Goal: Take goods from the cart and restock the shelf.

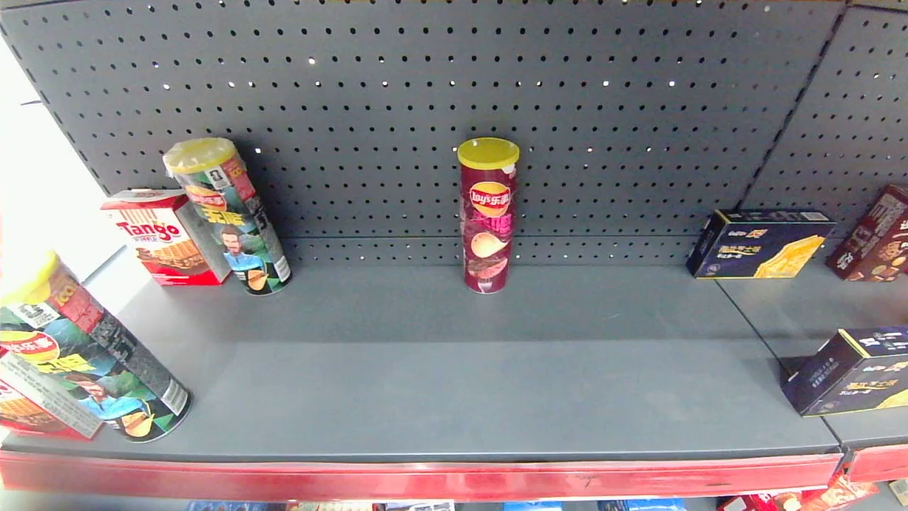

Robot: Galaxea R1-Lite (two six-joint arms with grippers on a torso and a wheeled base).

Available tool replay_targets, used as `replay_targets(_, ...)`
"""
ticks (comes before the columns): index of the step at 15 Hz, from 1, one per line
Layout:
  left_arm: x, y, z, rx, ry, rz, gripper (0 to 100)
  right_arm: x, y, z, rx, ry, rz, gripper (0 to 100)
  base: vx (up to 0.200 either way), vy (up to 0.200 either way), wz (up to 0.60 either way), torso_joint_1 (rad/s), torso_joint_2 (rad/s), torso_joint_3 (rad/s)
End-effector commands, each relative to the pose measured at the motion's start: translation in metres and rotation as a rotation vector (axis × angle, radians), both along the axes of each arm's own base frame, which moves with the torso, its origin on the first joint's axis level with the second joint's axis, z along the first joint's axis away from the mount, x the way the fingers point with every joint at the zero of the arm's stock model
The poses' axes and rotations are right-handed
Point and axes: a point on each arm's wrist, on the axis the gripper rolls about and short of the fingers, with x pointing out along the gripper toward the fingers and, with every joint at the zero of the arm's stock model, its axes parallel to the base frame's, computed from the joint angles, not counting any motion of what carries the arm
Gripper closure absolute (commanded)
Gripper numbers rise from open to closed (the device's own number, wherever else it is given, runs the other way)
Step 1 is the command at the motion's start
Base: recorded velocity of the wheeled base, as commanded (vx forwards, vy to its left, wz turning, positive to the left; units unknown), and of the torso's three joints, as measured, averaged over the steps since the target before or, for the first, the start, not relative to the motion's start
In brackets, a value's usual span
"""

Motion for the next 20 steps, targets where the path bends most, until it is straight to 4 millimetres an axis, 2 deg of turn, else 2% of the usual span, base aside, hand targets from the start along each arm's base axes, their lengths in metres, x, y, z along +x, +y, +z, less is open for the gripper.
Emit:
replay_targets(1,0.0,0.0,0.0001,0.0,-0.001,0.0,0,0.0,0.0,0.0001,0.0,0.0,0.0,0,0.0,0.0,0.0,0.0,0.0,0.0)
replay_targets(5,0.0001,0.0,-0.0001,0.0,0.002,0.0,0,0.0,0.0,-0.0001,0.001,0.002,-0.002,0,0.0,0.0,0.0,0.0,0.0,0.0)
replay_targets(18,0.0001,0.0,0.0001,0.001,0.005,-0.001,0,0.0,0.0,-0.0001,0.001,0.002,-0.002,0,0.0,0.0,0.6,0.003,0.0,0.002)
replay_targets(20,0.0001,0.0,0.0001,0.0,0.005,0.0,0,0.0001,0.0,-0.0003,0.001,0.002,-0.002,0,0.0,0.0,0.0,0.0,0.0,0.0)
